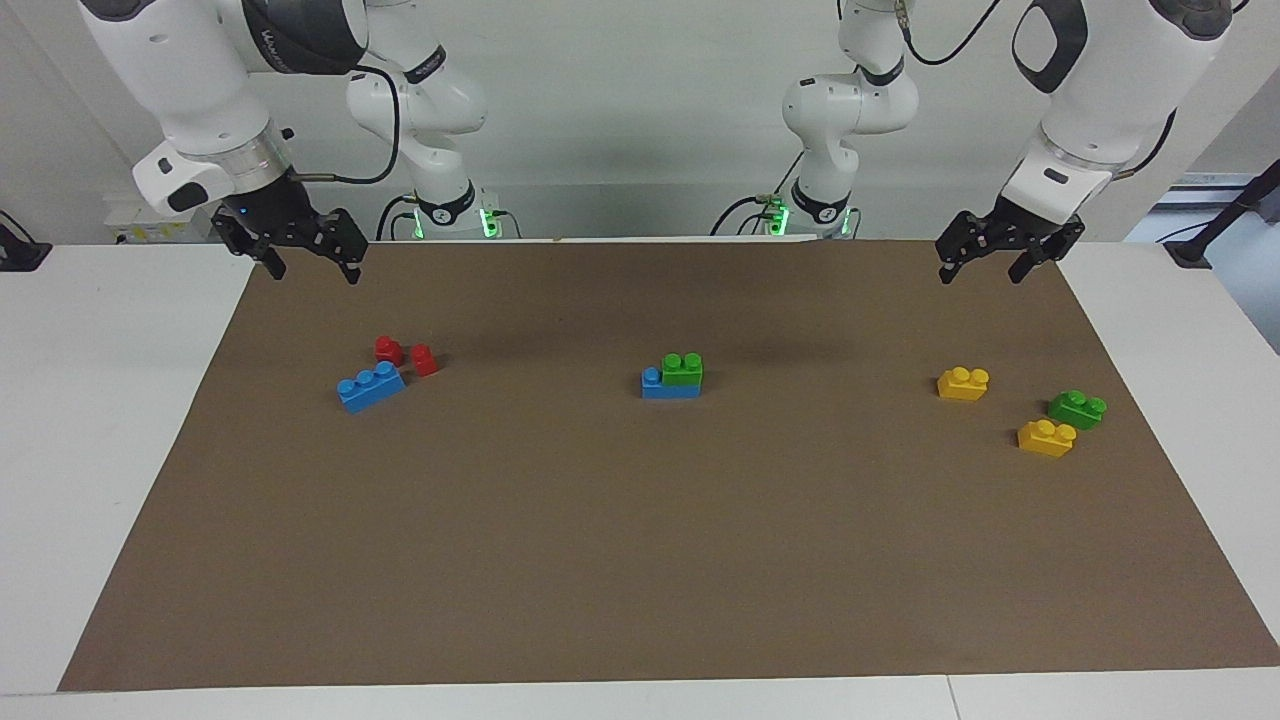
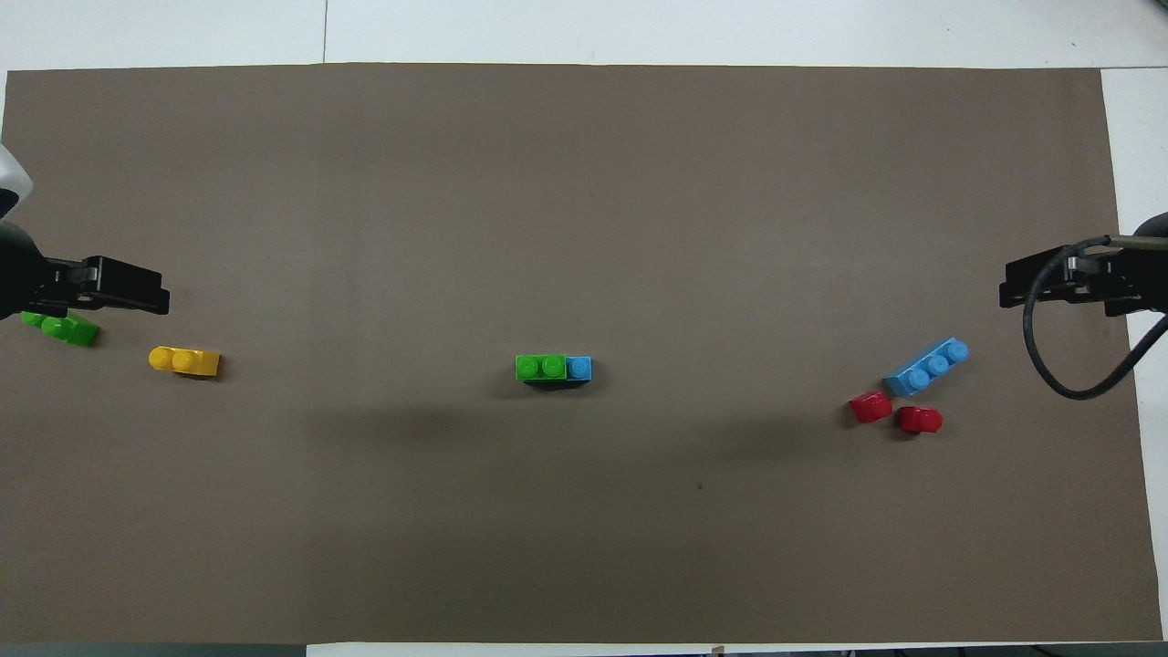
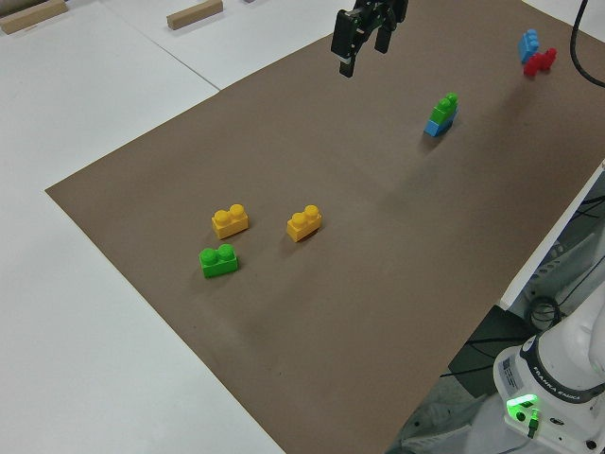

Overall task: Remove green block with left arm and hold with right
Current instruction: 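Reach both grippers toward the joined green-and-blue bricks in the middle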

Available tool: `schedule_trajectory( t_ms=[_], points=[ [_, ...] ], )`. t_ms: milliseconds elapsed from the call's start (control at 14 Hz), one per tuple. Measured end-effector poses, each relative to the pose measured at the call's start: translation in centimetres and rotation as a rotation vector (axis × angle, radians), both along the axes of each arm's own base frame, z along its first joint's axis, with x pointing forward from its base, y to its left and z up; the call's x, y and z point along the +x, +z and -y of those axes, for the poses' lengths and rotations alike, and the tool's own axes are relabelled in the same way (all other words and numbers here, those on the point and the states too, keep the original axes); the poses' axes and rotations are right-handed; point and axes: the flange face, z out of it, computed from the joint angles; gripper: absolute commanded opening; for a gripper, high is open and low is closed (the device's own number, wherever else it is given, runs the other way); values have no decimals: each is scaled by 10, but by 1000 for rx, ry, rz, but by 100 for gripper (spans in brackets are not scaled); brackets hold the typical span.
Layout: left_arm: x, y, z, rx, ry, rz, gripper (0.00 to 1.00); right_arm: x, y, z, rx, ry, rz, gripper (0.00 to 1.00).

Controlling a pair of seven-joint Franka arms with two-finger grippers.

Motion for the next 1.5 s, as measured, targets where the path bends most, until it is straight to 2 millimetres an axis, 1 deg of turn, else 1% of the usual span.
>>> schedule_trajectory(
  t_ms=[357,429,571,714,857,1000,1071,1143,1286,1500],
  points=[
    [0,0,0,0,0,1,100,0,0,-2,0,-5,0,99],
    [0,0,0,0,0,1,100,0,0,-4,0,-35,0,97],
    [0,0,1,0,-2,2,100,0,-3,-17,20,-155,-5,96],
    [0,0,2,0,-4,2,100,1,-12,-40,57,-358,-21,96],
    [0,0,3,0,4,2,100,2,-26,-76,81,-567,-44,96],
    [0,-1,8,1,92,-3,100,1,-44,-114,111,-745,-80,96],
    [-1,-2,17,3,163,-9,100,1,-55,-129,129,-823,-109,96],
    [-3,-5,30,7,242,-16,100,3,-67,-141,155,-903,-143,96],
    [-9,-15,65,22,416,-39,100,10,-94,-159,222,-1054,-213,96],
    [-28,-40,122,36,676,-39,100,13,-132,-190,291,-1183,-282,96]
  ],
)
